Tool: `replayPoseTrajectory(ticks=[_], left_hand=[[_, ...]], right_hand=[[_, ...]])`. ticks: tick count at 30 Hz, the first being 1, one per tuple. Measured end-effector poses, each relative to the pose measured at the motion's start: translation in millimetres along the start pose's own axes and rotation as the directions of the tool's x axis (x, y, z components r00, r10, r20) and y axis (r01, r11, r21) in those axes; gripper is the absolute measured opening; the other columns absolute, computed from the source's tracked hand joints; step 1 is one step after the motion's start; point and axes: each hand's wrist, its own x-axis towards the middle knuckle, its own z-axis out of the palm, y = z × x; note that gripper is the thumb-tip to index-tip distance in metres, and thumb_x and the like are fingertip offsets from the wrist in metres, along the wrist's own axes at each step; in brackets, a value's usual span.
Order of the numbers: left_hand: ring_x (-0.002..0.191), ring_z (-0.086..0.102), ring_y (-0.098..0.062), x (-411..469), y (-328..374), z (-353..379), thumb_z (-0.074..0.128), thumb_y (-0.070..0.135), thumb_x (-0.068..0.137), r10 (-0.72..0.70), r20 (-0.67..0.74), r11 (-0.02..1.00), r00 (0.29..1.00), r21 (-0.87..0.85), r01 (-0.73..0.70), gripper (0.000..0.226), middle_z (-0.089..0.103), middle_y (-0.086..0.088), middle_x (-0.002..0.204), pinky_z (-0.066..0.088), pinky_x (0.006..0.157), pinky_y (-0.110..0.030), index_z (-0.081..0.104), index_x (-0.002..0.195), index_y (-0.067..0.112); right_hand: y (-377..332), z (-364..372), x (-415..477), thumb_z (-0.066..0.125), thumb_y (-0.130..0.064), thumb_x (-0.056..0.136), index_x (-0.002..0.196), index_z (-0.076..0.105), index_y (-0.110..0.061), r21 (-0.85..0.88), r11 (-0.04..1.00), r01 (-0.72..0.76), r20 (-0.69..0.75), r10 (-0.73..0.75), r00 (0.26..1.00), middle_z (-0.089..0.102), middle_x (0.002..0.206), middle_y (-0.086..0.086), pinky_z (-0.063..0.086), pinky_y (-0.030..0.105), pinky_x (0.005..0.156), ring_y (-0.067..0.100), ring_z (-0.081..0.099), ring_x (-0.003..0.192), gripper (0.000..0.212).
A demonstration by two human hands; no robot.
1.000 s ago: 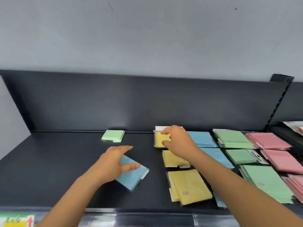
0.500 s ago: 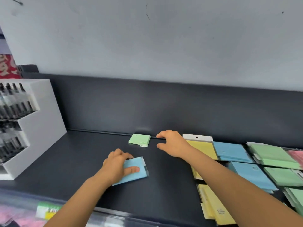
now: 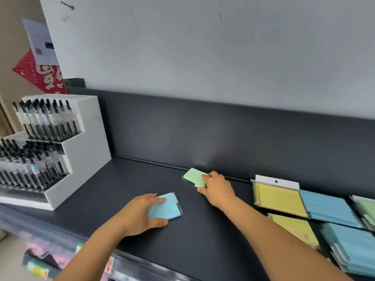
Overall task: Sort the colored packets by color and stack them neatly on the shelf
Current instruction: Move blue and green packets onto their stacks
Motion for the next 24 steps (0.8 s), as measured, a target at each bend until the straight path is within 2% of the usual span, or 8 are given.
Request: replayPoseTrajectory(ticks=[3, 7, 12, 14, 16, 18, 21, 24], left_hand=[[0.133, 0.033, -0.01, 3.9, -0.9, 2.9, 0.067, 0.061, 0.069, -0.006, -0.04, 0.999, 0.999, 0.045, 0.008, 0.074, 0.036, 0.01, 0.145, 0.026, 0.11, -0.023, 0.042, 0.134, 0.038], [0.122, 0.045, -0.009, 4.2, 4.8, 5.8, 0.07, 0.062, 0.065, 0.004, -0.145, 0.997, 0.989, 0.083, 0.008, 0.071, 0.05, 0.012, 0.133, 0.035, 0.099, -0.02, 0.05, 0.128, 0.037], [0.115, 0.051, -0.012, 6.8, 22.0, 0.6, 0.068, 0.07, 0.058, -0.026, -0.168, 0.991, 0.985, 0.122, 0.047, 0.067, 0.052, 0.019, 0.128, 0.045, 0.089, -0.031, 0.054, 0.119, 0.046], [0.115, 0.05, -0.014, 8.8, 36.9, -0.6, 0.072, 0.064, 0.06, -0.031, -0.251, 0.997, 0.968, 0.054, 0.046, 0.065, 0.054, 0.016, 0.127, 0.045, 0.088, -0.033, 0.056, 0.118, 0.042], [0.115, 0.049, -0.017, 11.2, 57.9, -0.7, 0.076, 0.054, 0.063, -0.031, -0.364, 0.998, 0.931, -0.053, 0.012, 0.06, 0.057, 0.01, 0.125, 0.044, 0.087, -0.035, 0.06, 0.118, 0.035], [0.115, 0.049, -0.018, 14.8, 79.0, -1.2, 0.077, 0.05, 0.065, -0.023, -0.432, 0.991, 0.901, -0.127, -0.035, 0.057, 0.057, 0.01, 0.125, 0.044, 0.086, -0.036, 0.06, 0.117, 0.034], [0.117, 0.048, -0.016, 22.7, 110.7, 3.6, 0.076, 0.051, 0.065, 0.054, -0.459, 0.974, 0.887, -0.173, -0.149, 0.056, 0.054, 0.012, 0.128, 0.045, 0.091, -0.04, 0.06, 0.117, 0.035], [0.121, 0.045, -0.014, 26.5, 144.6, 12.4, 0.075, 0.052, 0.065, 0.137, -0.453, 0.956, 0.881, -0.174, -0.238, 0.059, 0.052, 0.015, 0.131, 0.044, 0.095, -0.042, 0.059, 0.119, 0.034]], right_hand=[[-1.2, -5.3, -8.5, 0.051, -0.045, 0.09, 0.125, 0.051, -0.011, -0.054, 0.998, 0.03, -0.049, -0.033, 0.998, 0.045, 0.122, 0.009, 0.039, 0.037, 0.091, 0.028, 0.047, 0.112, 0.048], [-2.3, -12.8, -28.0, 0.058, -0.039, 0.085, 0.119, 0.049, -0.007, 0.096, 0.995, -0.021, -0.002, 0.021, 1.0, 0.038, 0.119, 0.011, 0.042, 0.035, 0.075, 0.035, 0.054, 0.101, 0.047], [3.4, -26.2, -48.7, 0.07, -0.036, 0.075, 0.118, 0.051, -0.009, 0.155, 0.985, -0.078, 0.091, 0.064, 0.994, 0.049, 0.12, 0.011, 0.043, 0.03, 0.074, 0.03, 0.052, 0.108, 0.055], [9.4, -28.2, -58.4, 0.074, -0.035, 0.07, 0.123, 0.05, -0.012, 0.186, 0.979, -0.083, 0.104, 0.064, 0.993, 0.055, 0.119, 0.009, 0.047, 0.031, 0.079, 0.028, 0.051, 0.112, 0.062], [17.5, -34.5, -71.6, 0.077, -0.034, 0.066, 0.128, 0.048, -0.016, 0.203, 0.975, -0.093, 0.055, 0.084, 0.995, 0.056, 0.121, 0.009, 0.049, 0.036, 0.088, 0.027, 0.048, 0.117, 0.071], [27.2, -47.1, -84.2, 0.077, -0.035, 0.066, 0.128, 0.049, -0.019, 0.207, 0.971, -0.122, -0.044, 0.134, 0.99, 0.055, 0.119, 0.009, 0.049, 0.037, 0.087, 0.026, 0.047, 0.116, 0.07], [47.7, -72.2, -106.3, 0.075, -0.036, 0.066, 0.124, 0.051, -0.024, 0.272, 0.948, -0.168, -0.194, 0.225, 0.955, 0.056, 0.111, 0.008, 0.05, 0.035, 0.078, 0.023, 0.049, 0.109, 0.064], [71.4, -94.1, -131.3, 0.073, -0.034, 0.066, 0.124, 0.05, -0.027, 0.3, 0.927, -0.224, -0.276, 0.309, 0.91, 0.051, 0.104, 0.005, 0.049, 0.034, 0.076, 0.023, 0.051, 0.103, 0.062]])
